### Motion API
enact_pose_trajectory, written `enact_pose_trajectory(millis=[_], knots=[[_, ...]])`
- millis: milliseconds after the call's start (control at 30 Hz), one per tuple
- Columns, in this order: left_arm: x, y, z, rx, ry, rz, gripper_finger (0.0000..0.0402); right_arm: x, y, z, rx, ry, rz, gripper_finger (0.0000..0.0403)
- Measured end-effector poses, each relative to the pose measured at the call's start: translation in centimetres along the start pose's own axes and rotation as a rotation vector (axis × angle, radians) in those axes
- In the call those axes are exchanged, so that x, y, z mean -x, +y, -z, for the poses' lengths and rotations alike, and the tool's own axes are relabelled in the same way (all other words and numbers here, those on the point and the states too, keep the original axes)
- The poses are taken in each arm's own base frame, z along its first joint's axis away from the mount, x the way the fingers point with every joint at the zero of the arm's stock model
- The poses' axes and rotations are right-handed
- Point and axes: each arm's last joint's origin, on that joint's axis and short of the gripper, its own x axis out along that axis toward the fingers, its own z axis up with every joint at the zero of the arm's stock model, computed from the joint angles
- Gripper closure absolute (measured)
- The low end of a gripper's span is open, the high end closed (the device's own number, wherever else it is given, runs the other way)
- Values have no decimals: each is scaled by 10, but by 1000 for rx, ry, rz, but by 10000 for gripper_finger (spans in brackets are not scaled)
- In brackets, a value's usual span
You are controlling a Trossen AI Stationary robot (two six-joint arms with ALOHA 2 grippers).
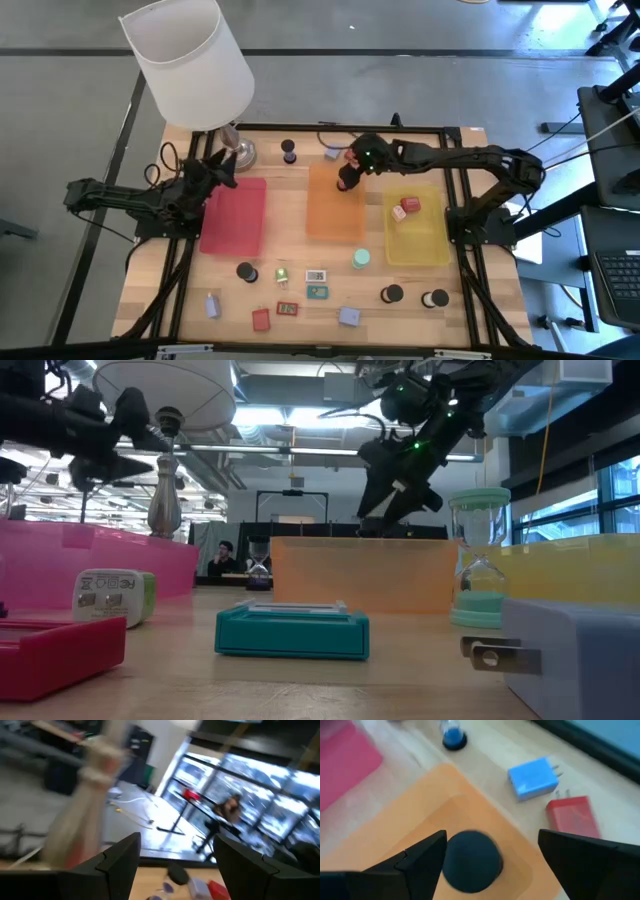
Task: Pick & Place Office items
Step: Put the top blue hourglass into the orange bin
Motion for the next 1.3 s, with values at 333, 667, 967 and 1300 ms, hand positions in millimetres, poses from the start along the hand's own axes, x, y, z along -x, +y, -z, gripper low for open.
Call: enact_pose_trajectory(millis=[333, 667, 967, 1300], knots=[[-7, -27, -22, -402, 18, 120, 155, 37, -18, -22, -34, -131, -3, 82], [-26, -58, 0, -490, 156, 111, 154, 45, -27, -27, -11, -162, 12, 82], [-55, -90, 18, -562, 240, 79, 116, 45, -28, -28, -12, -161, 14, 82], [-92, -91, 37, -435, 310, -22, 74, 45, -30, -25, 37, -128, 29, 82]])
